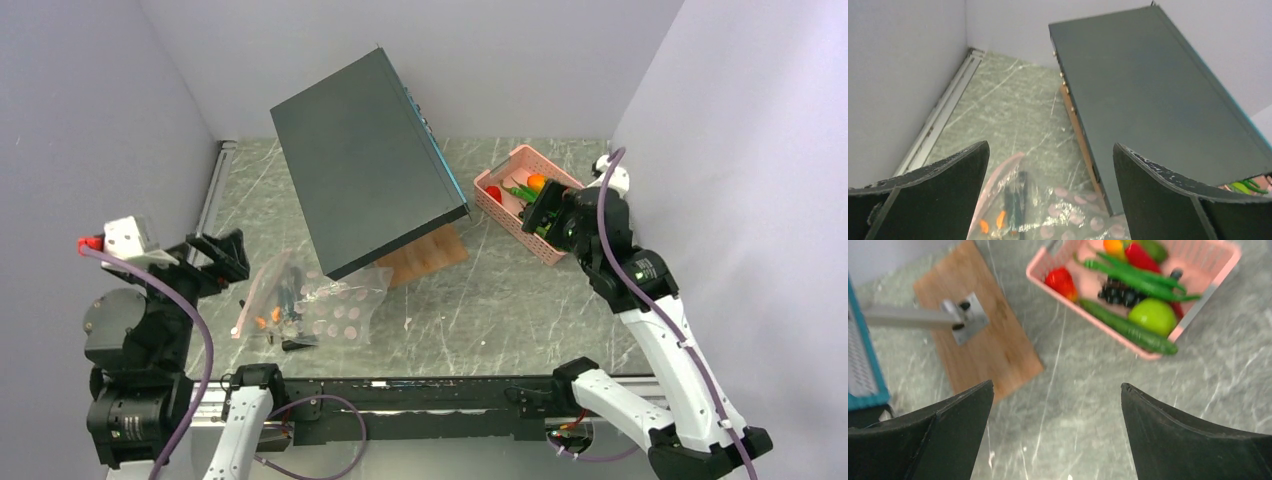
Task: Place the food in the zip-top bag and seal the zipper
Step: Pick up the zipper food storage bag at the center of the board.
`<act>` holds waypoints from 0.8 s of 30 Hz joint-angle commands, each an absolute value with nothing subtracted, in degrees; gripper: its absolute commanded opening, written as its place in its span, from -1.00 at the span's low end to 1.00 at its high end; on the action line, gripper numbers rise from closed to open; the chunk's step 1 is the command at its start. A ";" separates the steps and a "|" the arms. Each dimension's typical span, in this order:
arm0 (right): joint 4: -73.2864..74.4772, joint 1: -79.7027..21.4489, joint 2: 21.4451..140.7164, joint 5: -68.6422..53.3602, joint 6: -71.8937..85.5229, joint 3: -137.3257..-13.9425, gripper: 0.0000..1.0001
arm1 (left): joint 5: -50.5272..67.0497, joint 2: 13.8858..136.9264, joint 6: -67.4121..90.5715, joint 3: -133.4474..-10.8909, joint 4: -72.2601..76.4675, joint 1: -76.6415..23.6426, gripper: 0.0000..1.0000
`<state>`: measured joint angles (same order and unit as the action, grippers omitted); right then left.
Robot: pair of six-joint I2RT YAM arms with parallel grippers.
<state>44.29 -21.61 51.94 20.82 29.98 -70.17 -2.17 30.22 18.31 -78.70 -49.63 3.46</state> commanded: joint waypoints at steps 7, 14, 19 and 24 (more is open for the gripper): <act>35.15 -21.52 42.17 -2.43 38.87 -47.81 1.00 | 4.07 20.16 22.76 -65.74 -52.10 3.69 0.98; 8.26 -21.53 39.66 -20.19 51.17 -29.09 1.00 | 7.18 17.16 24.12 -60.64 -54.79 3.69 0.98; -17.14 -22.09 46.20 -26.71 62.51 -18.23 0.99 | 9.08 13.85 26.24 -56.90 -55.93 3.69 0.98; -28.34 -25.49 58.78 -27.62 63.88 -19.83 0.99 | 11.75 11.06 28.15 -54.07 -57.25 3.65 0.98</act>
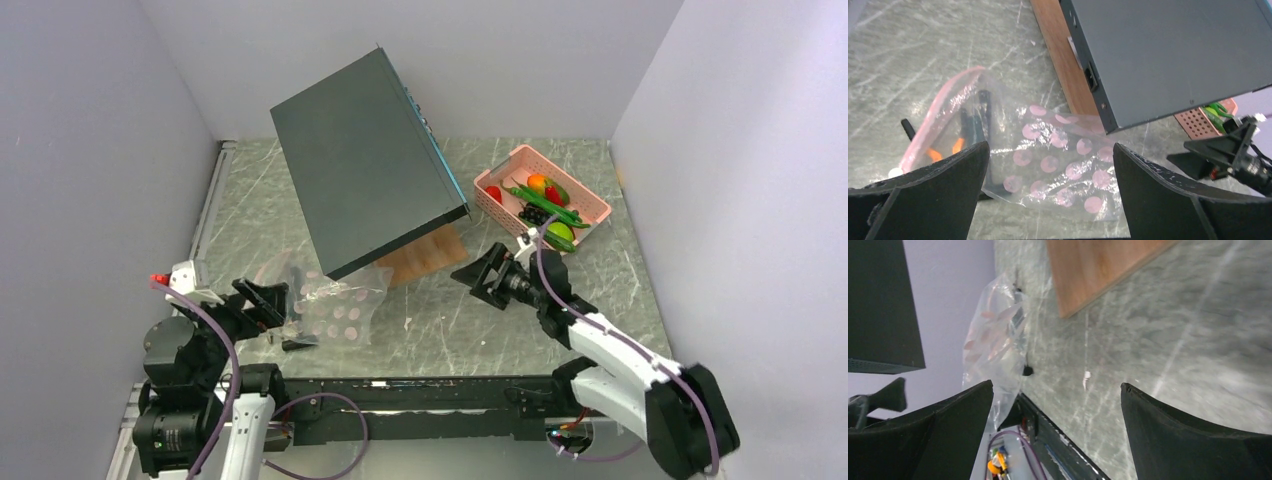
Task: Place the food in the zip-top bag and seal the zipper
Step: Pick up the zipper food storage bag at the center of the board.
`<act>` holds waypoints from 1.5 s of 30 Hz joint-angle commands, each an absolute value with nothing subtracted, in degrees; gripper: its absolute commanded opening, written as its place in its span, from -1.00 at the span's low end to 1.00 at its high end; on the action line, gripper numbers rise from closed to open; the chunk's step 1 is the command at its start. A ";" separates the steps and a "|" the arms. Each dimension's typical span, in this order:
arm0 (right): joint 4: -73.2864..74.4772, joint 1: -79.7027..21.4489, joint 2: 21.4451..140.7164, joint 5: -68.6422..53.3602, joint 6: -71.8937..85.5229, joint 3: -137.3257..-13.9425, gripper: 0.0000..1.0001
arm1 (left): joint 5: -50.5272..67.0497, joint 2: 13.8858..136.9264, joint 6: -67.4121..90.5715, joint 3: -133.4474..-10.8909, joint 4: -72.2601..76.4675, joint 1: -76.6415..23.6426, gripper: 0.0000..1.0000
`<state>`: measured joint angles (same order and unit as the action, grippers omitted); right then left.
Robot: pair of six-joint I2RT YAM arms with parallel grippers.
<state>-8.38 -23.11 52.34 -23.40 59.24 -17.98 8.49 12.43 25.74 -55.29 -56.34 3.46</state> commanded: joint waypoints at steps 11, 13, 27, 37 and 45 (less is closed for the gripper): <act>-41.82 -37.45 82.26 -22.15 67.15 -28.34 0.96 | 13.14 8.82 29.89 -56.09 -61.38 3.71 0.98; -48.02 -38.94 87.12 -21.74 69.35 -28.75 0.94 | 14.34 8.25 31.05 -55.60 -61.03 3.69 0.97; -67.61 -42.54 108.42 -21.32 73.52 -34.83 0.52 | 15.24 8.57 31.91 -57.37 -62.65 3.69 0.98; -72.52 -42.97 112.26 -22.96 74.37 -36.53 0.22 | 18.21 9.52 33.58 -56.01 -59.48 3.65 0.98; -78.28 -42.49 111.93 -24.76 72.32 -33.96 -0.73 | 19.61 10.89 32.99 -58.14 -59.91 3.67 0.98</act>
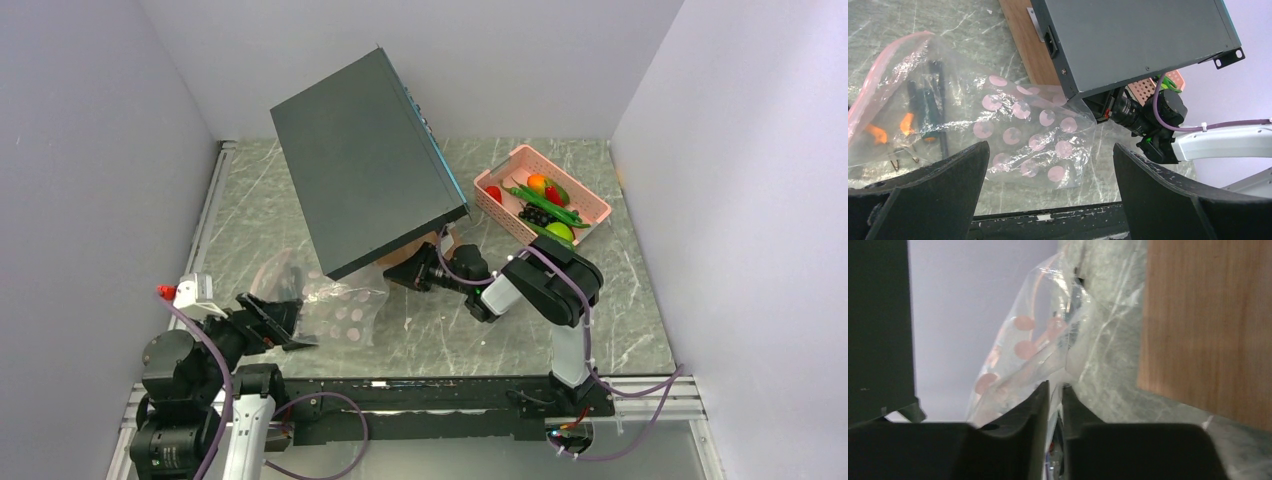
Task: Place the food in the zip-top bag and seal the zipper
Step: Pick up the zipper food storage bag at the center of the board.
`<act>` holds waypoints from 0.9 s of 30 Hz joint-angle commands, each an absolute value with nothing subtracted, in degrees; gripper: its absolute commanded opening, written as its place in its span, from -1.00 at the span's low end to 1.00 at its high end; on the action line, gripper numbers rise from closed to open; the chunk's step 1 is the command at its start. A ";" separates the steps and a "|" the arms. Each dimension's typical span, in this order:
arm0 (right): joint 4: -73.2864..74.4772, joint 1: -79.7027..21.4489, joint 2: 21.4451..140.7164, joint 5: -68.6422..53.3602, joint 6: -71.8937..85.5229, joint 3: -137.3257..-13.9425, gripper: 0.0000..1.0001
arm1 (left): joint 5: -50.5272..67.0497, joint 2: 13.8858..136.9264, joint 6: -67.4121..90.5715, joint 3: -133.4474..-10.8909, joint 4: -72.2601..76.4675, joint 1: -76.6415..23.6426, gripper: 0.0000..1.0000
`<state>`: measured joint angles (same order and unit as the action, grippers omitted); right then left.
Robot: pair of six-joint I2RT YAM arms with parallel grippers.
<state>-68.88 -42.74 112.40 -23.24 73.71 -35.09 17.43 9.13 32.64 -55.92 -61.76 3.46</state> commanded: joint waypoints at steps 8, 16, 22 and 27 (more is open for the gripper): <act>-80.82 -33.43 105.67 -29.75 72.22 -23.55 -1.00 | 21.59 13.17 30.65 -60.64 -61.23 3.67 0.98; -43.27 -28.28 77.57 -29.16 55.79 -15.87 -1.00 | 29.77 15.50 29.91 -58.33 -55.78 3.67 0.98; -7.08 -26.52 51.38 -16.27 43.27 -19.31 -1.00 | 35.56 22.14 27.06 -59.69 -53.75 3.67 0.98; 15.35 -25.46 39.32 -5.11 36.68 -28.30 -1.00 | 40.05 24.75 28.84 -60.79 -48.82 3.69 0.98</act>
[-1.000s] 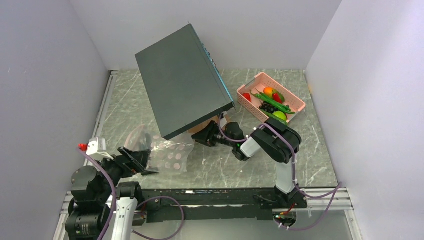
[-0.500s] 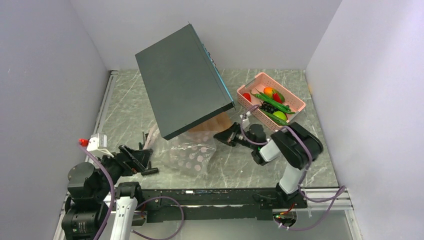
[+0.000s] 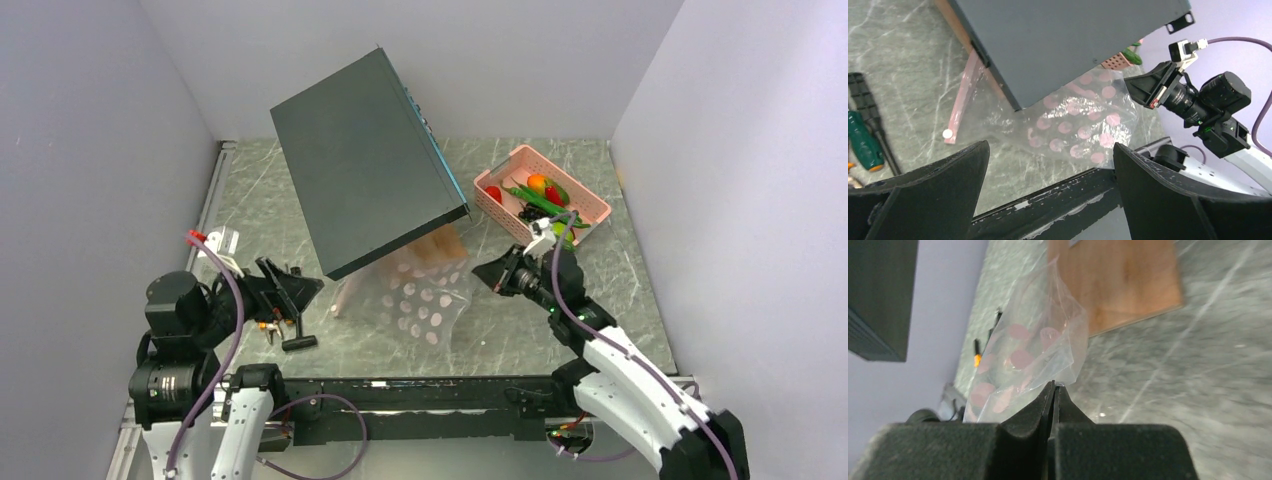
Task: Place the food in the zip-top bag and seal the zipper
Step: Pick up the zipper food storage bag at the center of the board, then place the zipper food storage bag at the center of the board.
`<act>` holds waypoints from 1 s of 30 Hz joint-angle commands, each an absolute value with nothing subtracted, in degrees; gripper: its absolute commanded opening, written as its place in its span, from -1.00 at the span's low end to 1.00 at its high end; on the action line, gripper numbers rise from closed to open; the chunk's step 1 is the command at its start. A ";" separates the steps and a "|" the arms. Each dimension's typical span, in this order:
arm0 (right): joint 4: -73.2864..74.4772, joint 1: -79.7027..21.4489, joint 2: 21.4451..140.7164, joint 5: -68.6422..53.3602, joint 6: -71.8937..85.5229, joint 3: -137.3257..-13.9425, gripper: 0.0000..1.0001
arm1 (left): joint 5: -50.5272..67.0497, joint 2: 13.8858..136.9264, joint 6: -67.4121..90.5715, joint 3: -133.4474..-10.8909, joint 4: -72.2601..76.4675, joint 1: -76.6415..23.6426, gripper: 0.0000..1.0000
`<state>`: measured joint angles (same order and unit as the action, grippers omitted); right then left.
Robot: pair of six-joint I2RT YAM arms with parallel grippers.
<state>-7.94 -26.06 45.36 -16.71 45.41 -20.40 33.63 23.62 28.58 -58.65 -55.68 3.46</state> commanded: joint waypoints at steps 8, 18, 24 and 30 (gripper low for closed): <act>32.16 -25.48 30.97 3.49 30.02 -45.52 -1.00 | 44.69 27.33 31.09 -61.62 -43.58 3.60 0.98; 36.68 -25.44 31.20 -4.05 22.57 -59.85 -1.00 | 41.61 26.45 27.19 -61.40 -47.41 3.58 0.98; 32.09 -25.60 32.82 -18.79 29.16 -51.02 -1.00 | 39.45 23.60 28.72 -59.48 -47.47 3.58 0.98; 14.61 -36.13 35.61 -26.21 39.67 -33.99 -0.16 | 38.38 22.81 29.90 -57.89 -46.68 3.56 0.98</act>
